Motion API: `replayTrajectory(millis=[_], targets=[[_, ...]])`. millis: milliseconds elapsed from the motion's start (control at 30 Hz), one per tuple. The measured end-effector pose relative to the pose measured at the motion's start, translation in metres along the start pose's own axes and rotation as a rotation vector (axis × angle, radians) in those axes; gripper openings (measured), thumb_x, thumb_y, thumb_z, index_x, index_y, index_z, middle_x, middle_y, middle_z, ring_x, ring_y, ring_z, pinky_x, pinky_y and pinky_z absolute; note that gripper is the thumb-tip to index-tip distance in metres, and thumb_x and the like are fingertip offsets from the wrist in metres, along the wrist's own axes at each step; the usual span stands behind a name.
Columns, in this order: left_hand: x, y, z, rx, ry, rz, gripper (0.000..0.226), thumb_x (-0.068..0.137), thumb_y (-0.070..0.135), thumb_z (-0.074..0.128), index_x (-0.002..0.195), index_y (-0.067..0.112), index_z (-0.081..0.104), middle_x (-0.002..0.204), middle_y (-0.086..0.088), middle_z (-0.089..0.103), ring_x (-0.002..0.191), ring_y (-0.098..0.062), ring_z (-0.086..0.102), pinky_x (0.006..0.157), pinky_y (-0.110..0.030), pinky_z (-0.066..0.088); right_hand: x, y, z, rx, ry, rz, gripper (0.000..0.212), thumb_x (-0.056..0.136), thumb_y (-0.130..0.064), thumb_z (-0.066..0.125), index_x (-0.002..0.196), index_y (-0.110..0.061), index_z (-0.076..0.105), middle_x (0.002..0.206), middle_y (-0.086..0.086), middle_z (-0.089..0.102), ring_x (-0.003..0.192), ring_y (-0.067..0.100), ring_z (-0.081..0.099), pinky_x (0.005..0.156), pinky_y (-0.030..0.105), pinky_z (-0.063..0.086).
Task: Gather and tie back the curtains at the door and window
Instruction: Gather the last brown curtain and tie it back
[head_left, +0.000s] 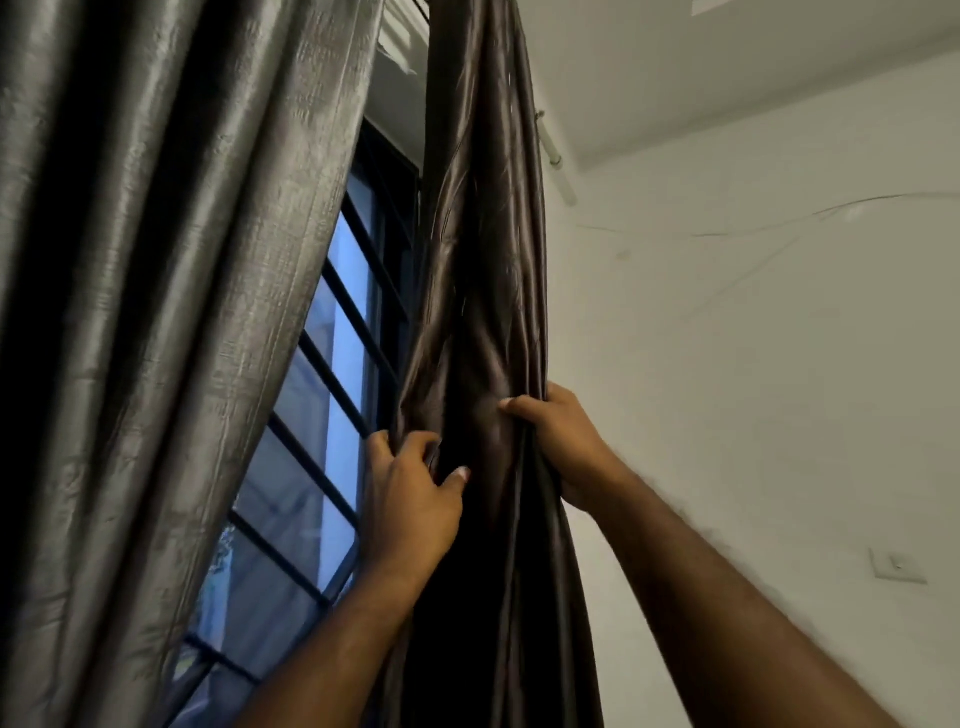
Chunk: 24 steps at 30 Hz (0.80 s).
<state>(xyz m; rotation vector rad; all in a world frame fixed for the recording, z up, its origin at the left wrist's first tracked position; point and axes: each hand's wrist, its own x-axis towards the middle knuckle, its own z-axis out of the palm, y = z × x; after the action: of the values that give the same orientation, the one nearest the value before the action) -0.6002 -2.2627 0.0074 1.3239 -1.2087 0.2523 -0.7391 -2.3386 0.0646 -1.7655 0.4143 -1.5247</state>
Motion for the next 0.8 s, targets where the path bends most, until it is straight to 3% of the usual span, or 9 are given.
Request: replayTrajectory(millis=[133, 233, 300, 367, 433, 500, 600, 700, 800], targets=[[-0.001, -0.007, 0.003, 0.065, 0.055, 0.101, 0.064, 0.081, -0.005, 0.063, 0.133, 0.028, 0.045, 0.137, 0.0, 0.043, 0.088, -0.016, 0.057, 0.055, -0.011, 0.037, 0.004, 0.001, -0.005, 0.094, -0.02, 0.062, 0.017, 0.09, -0.009, 0.061, 0.103, -0.015, 0.069, 0.092, 0.008, 0.078, 0.08, 0.022, 0.077, 0.064, 0.03, 0.061], [-0.017, 0.006, 0.005, 0.167, 0.137, 0.315, 0.07, 0.076, -0.008, 0.059, 0.131, 0.027, 0.036, 0.135, 0.0, 0.052, 0.095, -0.025, 0.064, 0.057, -0.027, 0.046, 0.003, 0.007, 0.002, 0.0, -0.019, -0.003, 0.014, 0.096, -0.018, 0.056, 0.103, -0.017, 0.068, 0.099, 0.009, 0.075, 0.087, 0.023, 0.076, 0.075, 0.035, 0.064], [-0.032, 0.017, 0.012, 0.232, 0.12, 0.408, 0.069, 0.075, -0.004, 0.063, 0.13, 0.024, 0.033, 0.13, -0.003, 0.057, 0.101, -0.026, 0.064, 0.065, -0.037, 0.052, 0.0, 0.007, 0.013, -0.013, -0.097, -0.029, 0.029, 0.097, -0.04, 0.057, 0.109, -0.016, 0.068, 0.099, 0.005, 0.076, 0.092, 0.02, 0.075, 0.08, 0.032, 0.062], [-0.044, 0.021, 0.021, 0.231, 0.081, 0.414, 0.07, 0.075, 0.002, 0.067, 0.131, 0.025, 0.031, 0.116, -0.004, 0.061, 0.09, -0.022, 0.063, 0.061, -0.033, 0.05, -0.004, 0.008, 0.024, -0.071, -0.123, -0.015, 0.046, 0.088, -0.056, 0.064, 0.112, -0.017, 0.068, 0.1, 0.003, 0.077, 0.093, 0.019, 0.075, 0.085, 0.035, 0.061], [-0.049, 0.022, 0.025, 0.101, 0.018, 0.302, 0.062, 0.079, 0.012, 0.066, 0.125, 0.032, 0.031, 0.107, 0.003, 0.063, 0.075, -0.008, 0.057, 0.056, -0.021, 0.041, -0.004, 0.011, 0.027, -0.145, -0.051, -0.029, 0.027, 0.089, -0.042, 0.069, 0.105, -0.02, 0.068, 0.096, 0.005, 0.077, 0.089, 0.02, 0.075, 0.082, 0.039, 0.062], [-0.048, 0.018, 0.023, -0.172, -0.007, 0.138, 0.046, 0.084, 0.019, 0.065, 0.113, 0.038, 0.035, 0.111, 0.014, 0.065, 0.081, 0.0, 0.059, 0.061, -0.021, 0.045, -0.005, 0.012, 0.023, -0.167, 0.042, -0.024, 0.013, 0.093, -0.019, 0.062, 0.103, -0.013, 0.067, 0.097, 0.013, 0.075, 0.09, 0.028, 0.074, 0.081, 0.044, 0.062], [-0.041, 0.001, 0.017, -0.295, 0.098, -0.06, 0.045, 0.083, 0.017, 0.07, 0.112, 0.035, 0.041, 0.12, 0.009, 0.061, 0.106, -0.013, 0.061, 0.08, -0.032, 0.051, -0.012, 0.013, 0.011, -0.064, 0.028, 0.032, 0.015, 0.089, -0.003, 0.061, 0.103, -0.005, 0.067, 0.098, 0.022, 0.073, 0.087, 0.032, 0.075, 0.078, 0.043, 0.064], [-0.036, -0.021, 0.014, -0.366, -0.095, -0.266, 0.058, 0.079, 0.02, 0.078, 0.124, 0.029, 0.042, 0.126, 0.001, 0.06, 0.108, -0.019, 0.062, 0.087, -0.038, 0.055, -0.024, 0.021, 0.003, -0.1, -0.082, 0.075, 0.027, 0.08, 0.005, 0.065, 0.101, -0.013, 0.066, 0.099, 0.014, 0.074, 0.088, 0.026, 0.075, 0.076, 0.036, 0.064], [-0.039, -0.041, 0.013, -0.373, -0.31, -0.395, 0.059, 0.075, 0.006, 0.081, 0.126, 0.018, 0.053, 0.12, -0.006, 0.067, 0.107, -0.023, 0.066, 0.092, -0.047, 0.056, -0.041, 0.036, -0.008, -0.117, -0.162, 0.133, 0.036, 0.08, 0.008, 0.064, 0.101, -0.022, 0.064, 0.104, 0.007, 0.072, 0.095, 0.023, 0.072, 0.078, 0.03, 0.062]])
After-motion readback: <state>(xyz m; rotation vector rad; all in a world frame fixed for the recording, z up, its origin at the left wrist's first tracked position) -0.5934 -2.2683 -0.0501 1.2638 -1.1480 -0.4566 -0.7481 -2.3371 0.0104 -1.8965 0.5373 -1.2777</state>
